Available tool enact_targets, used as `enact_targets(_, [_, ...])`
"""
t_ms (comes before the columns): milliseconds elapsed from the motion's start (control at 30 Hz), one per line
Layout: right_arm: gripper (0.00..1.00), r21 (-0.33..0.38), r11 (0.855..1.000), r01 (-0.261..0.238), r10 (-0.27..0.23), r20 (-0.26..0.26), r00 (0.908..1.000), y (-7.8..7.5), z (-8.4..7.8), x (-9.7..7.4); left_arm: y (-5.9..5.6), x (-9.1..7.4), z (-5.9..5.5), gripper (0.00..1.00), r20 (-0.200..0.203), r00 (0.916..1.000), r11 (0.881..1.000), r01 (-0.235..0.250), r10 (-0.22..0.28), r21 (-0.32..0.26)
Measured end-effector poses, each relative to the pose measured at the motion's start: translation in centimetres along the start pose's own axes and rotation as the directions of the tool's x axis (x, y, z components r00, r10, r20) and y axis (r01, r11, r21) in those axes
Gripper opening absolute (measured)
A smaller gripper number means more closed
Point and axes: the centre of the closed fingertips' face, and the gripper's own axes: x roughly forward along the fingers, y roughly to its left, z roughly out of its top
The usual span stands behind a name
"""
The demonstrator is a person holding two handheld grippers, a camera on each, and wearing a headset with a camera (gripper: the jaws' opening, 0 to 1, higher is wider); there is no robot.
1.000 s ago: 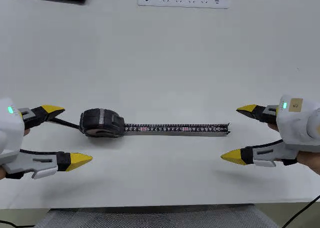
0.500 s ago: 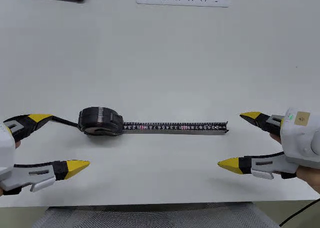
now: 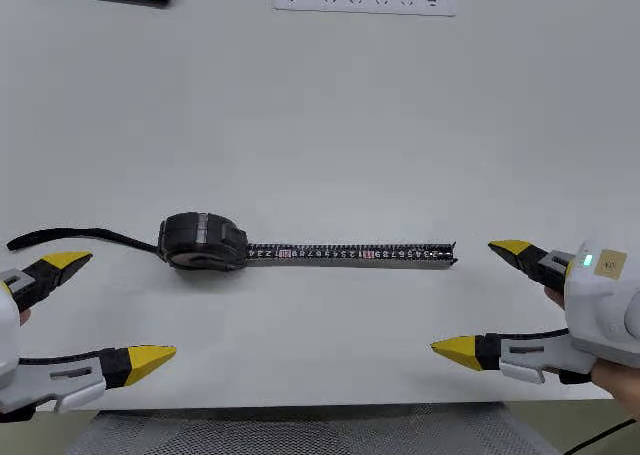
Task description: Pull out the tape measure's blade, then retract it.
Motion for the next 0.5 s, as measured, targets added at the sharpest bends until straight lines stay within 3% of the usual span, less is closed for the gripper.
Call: enact_targets(500, [0.99, 0.04, 0.999, 0.027, -0.027, 0.001, 0.9996, 0.77, -0.9, -0.06, -0.23, -0.27, -1.01, 0.92, -0.001, 0.9996, 0.999, -0.029, 0.029, -0.037])
